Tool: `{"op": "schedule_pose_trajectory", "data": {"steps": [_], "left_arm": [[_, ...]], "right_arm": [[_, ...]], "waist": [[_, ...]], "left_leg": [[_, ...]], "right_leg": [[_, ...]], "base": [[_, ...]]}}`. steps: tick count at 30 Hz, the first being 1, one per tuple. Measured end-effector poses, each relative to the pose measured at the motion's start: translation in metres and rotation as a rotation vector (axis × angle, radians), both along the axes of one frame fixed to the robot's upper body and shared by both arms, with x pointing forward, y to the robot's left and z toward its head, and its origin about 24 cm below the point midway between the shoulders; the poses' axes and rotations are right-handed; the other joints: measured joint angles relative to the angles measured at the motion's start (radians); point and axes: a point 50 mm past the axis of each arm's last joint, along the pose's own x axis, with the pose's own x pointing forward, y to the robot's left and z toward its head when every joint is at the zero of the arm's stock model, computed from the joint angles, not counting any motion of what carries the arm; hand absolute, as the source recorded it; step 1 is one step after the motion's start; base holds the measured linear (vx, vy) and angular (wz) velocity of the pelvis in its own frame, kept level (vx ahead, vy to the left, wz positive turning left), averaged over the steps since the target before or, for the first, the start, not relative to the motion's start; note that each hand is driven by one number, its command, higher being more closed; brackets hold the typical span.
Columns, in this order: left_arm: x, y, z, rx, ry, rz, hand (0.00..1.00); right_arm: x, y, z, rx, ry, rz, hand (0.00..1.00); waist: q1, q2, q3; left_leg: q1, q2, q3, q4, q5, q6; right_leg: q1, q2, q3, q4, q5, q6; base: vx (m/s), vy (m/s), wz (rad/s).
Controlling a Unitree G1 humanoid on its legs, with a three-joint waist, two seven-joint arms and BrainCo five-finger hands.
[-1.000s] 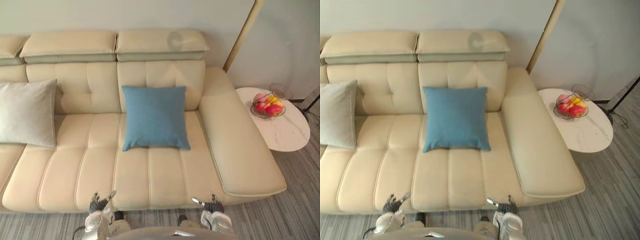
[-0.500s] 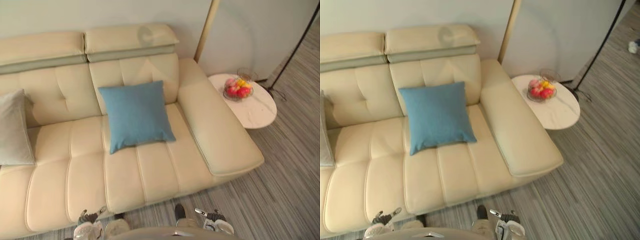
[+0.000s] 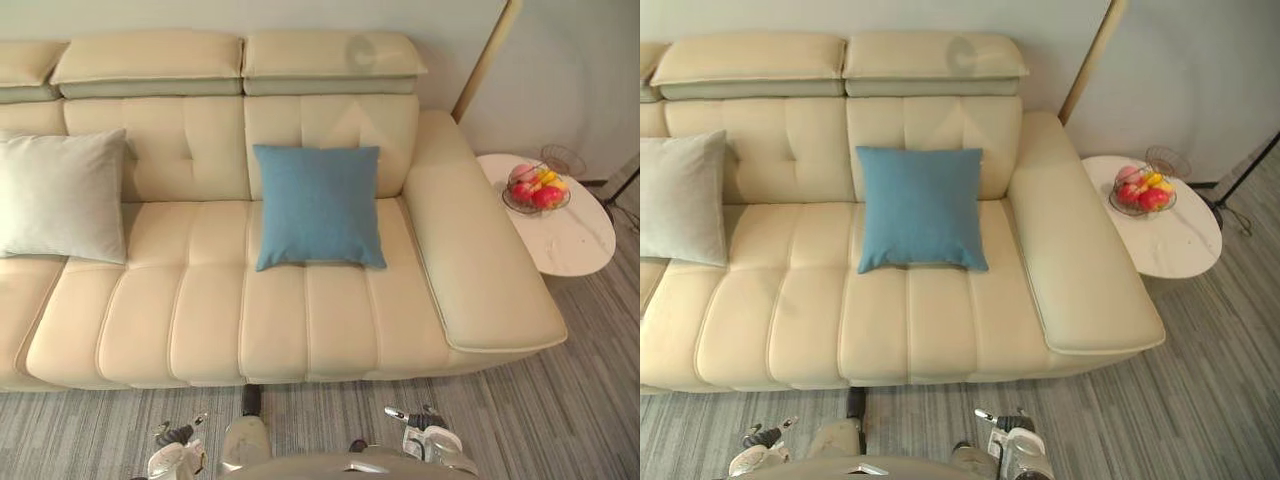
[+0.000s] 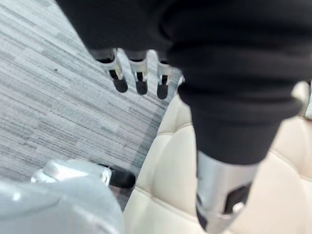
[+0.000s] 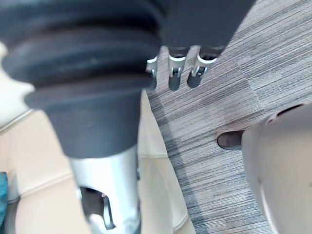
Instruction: Pick up cushions and gather them together orderly.
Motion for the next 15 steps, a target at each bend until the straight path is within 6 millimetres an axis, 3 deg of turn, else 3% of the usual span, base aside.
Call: {"op": "schedule_pose_trajectory", "data": {"steps": [1, 2, 3, 4, 5, 6, 8, 11, 15], "left_arm": [[0.003, 0.000, 0.001, 0.002, -0.011, -0.007, 0.00], [0.007, 0.002, 0.002, 0.008, -0.025, -0.005, 0.00], [0.007, 0.003, 0.003, 0.010, -0.026, 0.001, 0.00], [0.006, -0.001, 0.001, 0.000, -0.021, 0.001, 0.00], [0.003, -0.008, -0.001, -0.021, -0.010, 0.001, 0.00], [0.002, -0.012, -0.002, -0.032, -0.007, -0.003, 0.00], [0.005, -0.009, 0.000, -0.022, -0.013, -0.044, 0.00], [0.003, -0.011, -0.002, -0.033, -0.003, -0.066, 0.00], [0.002, -0.016, -0.003, -0.052, 0.009, -0.112, 0.00]], "right_arm": [[-0.004, 0.000, -0.001, -0.006, 0.011, 0.000, 0.00], [-0.004, 0.003, -0.002, 0.000, 0.013, -0.002, 0.00], [-0.005, -0.001, -0.001, -0.007, 0.011, -0.026, 0.00], [-0.006, -0.008, 0.000, -0.029, 0.010, -0.051, 0.00], [-0.008, -0.013, 0.001, -0.040, 0.018, -0.065, 0.00], [-0.015, -0.019, 0.000, -0.046, 0.037, -0.086, 0.00], [-0.026, -0.008, -0.006, -0.001, 0.073, -0.124, 0.00], [-0.031, -0.006, -0.008, 0.017, 0.080, -0.164, 0.00], [-0.037, -0.012, -0.008, 0.010, 0.100, -0.178, 0.00]], "waist": [[-0.005, -0.043, -0.006], [-0.001, -0.051, -0.007], [-0.003, -0.053, -0.009], [-0.013, -0.031, -0.008], [-0.020, 0.002, -0.009], [-0.022, 0.022, -0.021], [-0.034, -0.025, -0.043], [-0.050, -0.035, -0.049], [-0.059, -0.021, -0.050]], "left_leg": [[0.000, -0.017, 0.016, 0.003, -0.047, -0.012], [-0.016, -0.025, 0.037, 0.059, -0.055, 0.021], [-0.055, -0.034, 0.040, 0.249, -0.066, 0.061], [-0.086, -0.030, 0.043, 0.432, -0.179, 0.080], [-0.082, -0.018, 0.034, 0.438, -0.219, 0.048], [-0.058, -0.021, 0.022, 0.387, -0.246, 0.038], [0.041, -0.090, 0.054, 0.130, -0.140, 0.024], [0.111, -0.110, 0.050, -0.042, -0.080, 0.018], [0.137, -0.109, 0.024, -0.052, -0.074, 0.015]], "right_leg": [[-0.005, -0.035, -0.002, -0.008, -0.001, -0.014], [-0.017, -0.055, -0.005, -0.005, 0.004, -0.017], [-0.040, -0.078, -0.001, 0.019, 0.018, -0.003], [-0.053, -0.081, 0.007, 0.043, 0.020, 0.008], [-0.052, -0.062, 0.012, 0.048, 0.016, 0.013], [-0.052, -0.056, 0.020, 0.043, 0.014, 0.016], [-0.050, -0.085, 0.056, -0.022, 0.047, -0.007], [-0.038, -0.080, 0.052, -0.073, 0.066, -0.009], [0.002, -0.061, 0.052, -0.105, 0.069, -0.014]], "base": [[-0.09, 0.059, 0.18], [-0.05, 0.083, -0.07], [-0.07, 0.090, -0.27], [-0.12, 0.109, -0.27], [-0.11, 0.111, -0.17], [-0.10, 0.137, -0.07], [-0.08, 0.110, -0.05], [-0.07, 0.023, 0.00], [-0.03, 0.000, 0.03]]}}
